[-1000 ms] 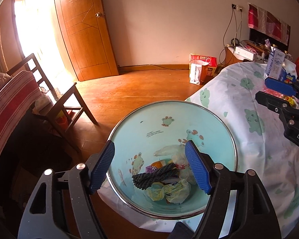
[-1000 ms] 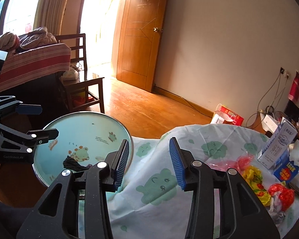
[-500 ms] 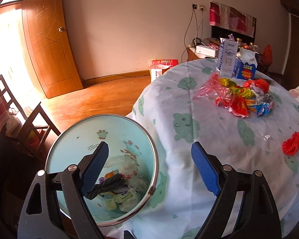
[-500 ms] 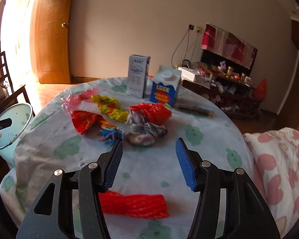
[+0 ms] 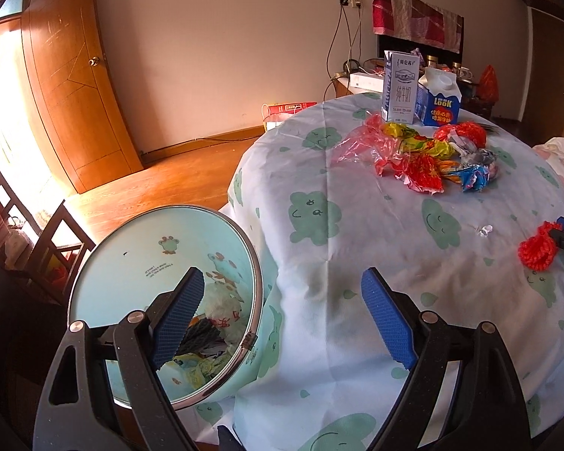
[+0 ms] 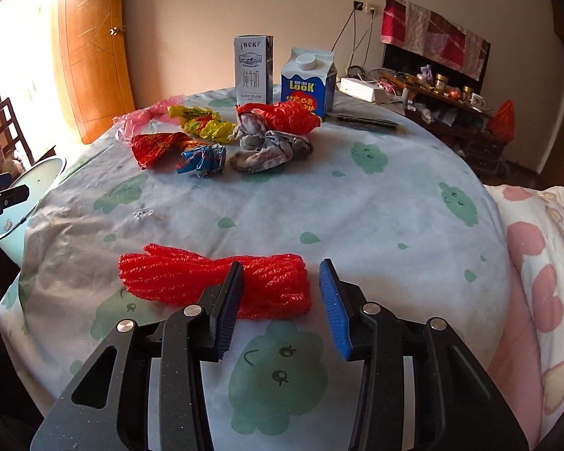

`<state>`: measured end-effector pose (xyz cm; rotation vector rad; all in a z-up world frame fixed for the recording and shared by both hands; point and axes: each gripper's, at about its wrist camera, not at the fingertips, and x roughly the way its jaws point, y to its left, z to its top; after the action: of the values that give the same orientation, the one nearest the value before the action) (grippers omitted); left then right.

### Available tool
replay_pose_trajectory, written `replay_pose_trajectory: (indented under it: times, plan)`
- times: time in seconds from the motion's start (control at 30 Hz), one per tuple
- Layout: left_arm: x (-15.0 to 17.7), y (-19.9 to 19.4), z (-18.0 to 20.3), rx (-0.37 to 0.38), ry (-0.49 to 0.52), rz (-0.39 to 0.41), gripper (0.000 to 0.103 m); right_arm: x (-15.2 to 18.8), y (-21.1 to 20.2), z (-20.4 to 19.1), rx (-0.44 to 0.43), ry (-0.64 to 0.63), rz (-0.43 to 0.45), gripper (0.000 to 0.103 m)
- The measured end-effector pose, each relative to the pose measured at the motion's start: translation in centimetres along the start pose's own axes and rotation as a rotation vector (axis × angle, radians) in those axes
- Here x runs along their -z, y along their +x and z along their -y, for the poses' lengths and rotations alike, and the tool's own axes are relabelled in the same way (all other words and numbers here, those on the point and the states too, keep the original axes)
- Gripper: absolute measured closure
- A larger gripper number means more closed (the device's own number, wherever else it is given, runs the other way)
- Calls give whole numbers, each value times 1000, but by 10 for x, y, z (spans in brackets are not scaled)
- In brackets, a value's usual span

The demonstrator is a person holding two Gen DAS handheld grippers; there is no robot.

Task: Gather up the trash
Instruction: 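Move both open tools back over the table toward the remaining trash, then grasp the pink plastic bag with the left tool while the right tool grasps the red mesh net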

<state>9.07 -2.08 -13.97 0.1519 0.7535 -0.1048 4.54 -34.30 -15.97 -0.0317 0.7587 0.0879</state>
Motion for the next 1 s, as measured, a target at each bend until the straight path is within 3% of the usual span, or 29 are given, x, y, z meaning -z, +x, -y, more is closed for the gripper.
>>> replay_pose_trajectory:
  times: [0.13,0.2,0.43,0.6,0.8,1.0]
  plan:
    - [-1,2,3,16,1,-6,19,3,-1,-7,-21,-29,-8,77]
    - [-2,2,6,22,4,-6,19,4,-4,-12,-45,-41,9,93]
    - [-22,3,13,40,10,18,19,-18,-13,-14,-56,22,118,95]
    - [-54,12,31,53,28,60,19,-52,-7,3,-4,99,189,95]
    - [-93,43,58,83,12,55,19,-79,8,35,92,208,230,95]
    - [-112,83,83,81,40,2,19,-85,18,49,79,240,226,95]
